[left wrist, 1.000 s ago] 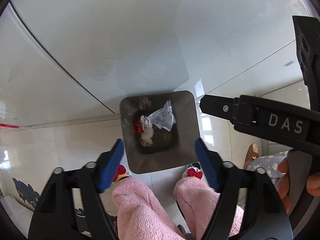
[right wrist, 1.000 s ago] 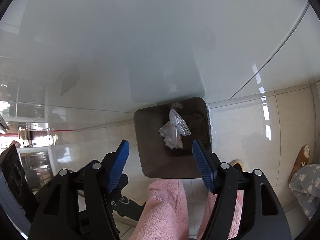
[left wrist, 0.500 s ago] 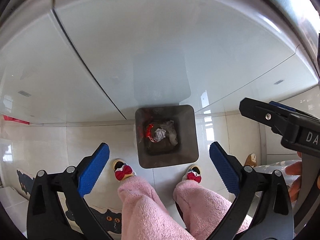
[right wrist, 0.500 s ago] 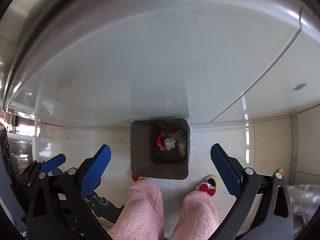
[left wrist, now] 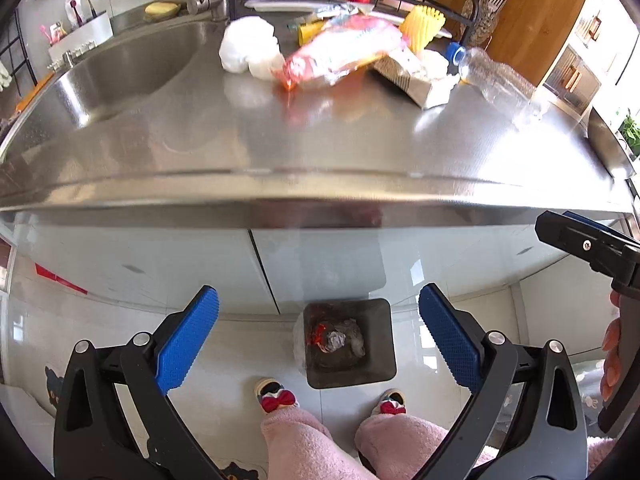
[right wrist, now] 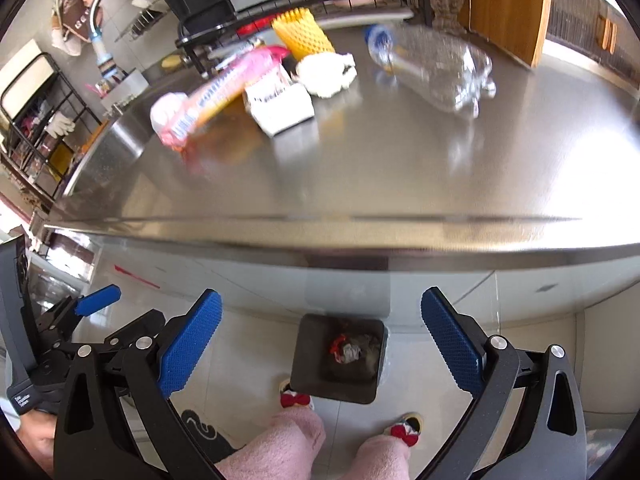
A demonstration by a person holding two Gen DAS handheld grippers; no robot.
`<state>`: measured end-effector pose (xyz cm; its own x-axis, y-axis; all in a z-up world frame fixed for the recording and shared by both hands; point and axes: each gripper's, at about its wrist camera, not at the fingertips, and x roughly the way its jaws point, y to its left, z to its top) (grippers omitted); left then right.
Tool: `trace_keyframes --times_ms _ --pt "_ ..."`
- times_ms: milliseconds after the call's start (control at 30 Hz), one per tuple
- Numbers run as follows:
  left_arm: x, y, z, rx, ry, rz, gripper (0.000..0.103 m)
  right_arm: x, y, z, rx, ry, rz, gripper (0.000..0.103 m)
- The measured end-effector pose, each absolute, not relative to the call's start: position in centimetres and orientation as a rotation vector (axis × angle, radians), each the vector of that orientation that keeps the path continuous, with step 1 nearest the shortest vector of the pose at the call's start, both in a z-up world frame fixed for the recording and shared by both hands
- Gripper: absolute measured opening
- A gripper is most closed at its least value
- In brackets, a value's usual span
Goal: Collect trash
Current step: 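Raise both tools back toward the counter, then grasp the white plastic bag with the left gripper while the right grasps the yellow foam net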
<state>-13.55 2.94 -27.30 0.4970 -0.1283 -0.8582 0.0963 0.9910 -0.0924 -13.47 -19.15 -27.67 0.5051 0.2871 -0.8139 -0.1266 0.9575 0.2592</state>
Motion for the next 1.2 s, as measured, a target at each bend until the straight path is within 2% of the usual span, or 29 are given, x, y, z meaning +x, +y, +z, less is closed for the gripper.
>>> trace_keyframes --times_ms 267,367,533,633,900,1000,1100,1200 --pt "-9.7 4.8 -22.2 -0.044 0.929 -0.109 0.095 -9.3 -19.0 -23.0 0.217 0.896 0.220 0.099" --pt "-7.4 5.8 -21.2 -0.058 0.917 -0.099 0.095 -7.6 -19.0 -21.7 0.220 0.883 0.219 0.094" --pt "-3.3 6.6 -20.3 -0.055 0.888 -0.095 0.094 -3.9 -17.6 -20.8 0.188 0.870 0.230 0.084" --pt "-0.6 7.1 -20.1 -0.074 0.884 -0.111 0.088 -1.6 -17.0 -20.6 0.193 0.864 0.228 0.084" --pt "5.3 8.2 -21.0 -0.083 0.922 -0.097 0.085 4.4 -15.9 -20.4 0.195 0.851 0.197 0.084" --pt "6.8 8.8 -21.7 -0.099 0.949 -0.099 0.078 6.3 -15.7 -21.2 0.203 0.879 0.190 0.072" --pt "7.6 9.2 -22.6 -0.103 0.978 -0.102 0.075 7.5 -15.6 -22.1 0.209 0.905 0.185 0.067" --pt "8.3 9.5 -23.4 -0.113 1.006 -0.115 0.065 8.0 -15.2 -22.5 0.200 0.912 0.193 0.054"
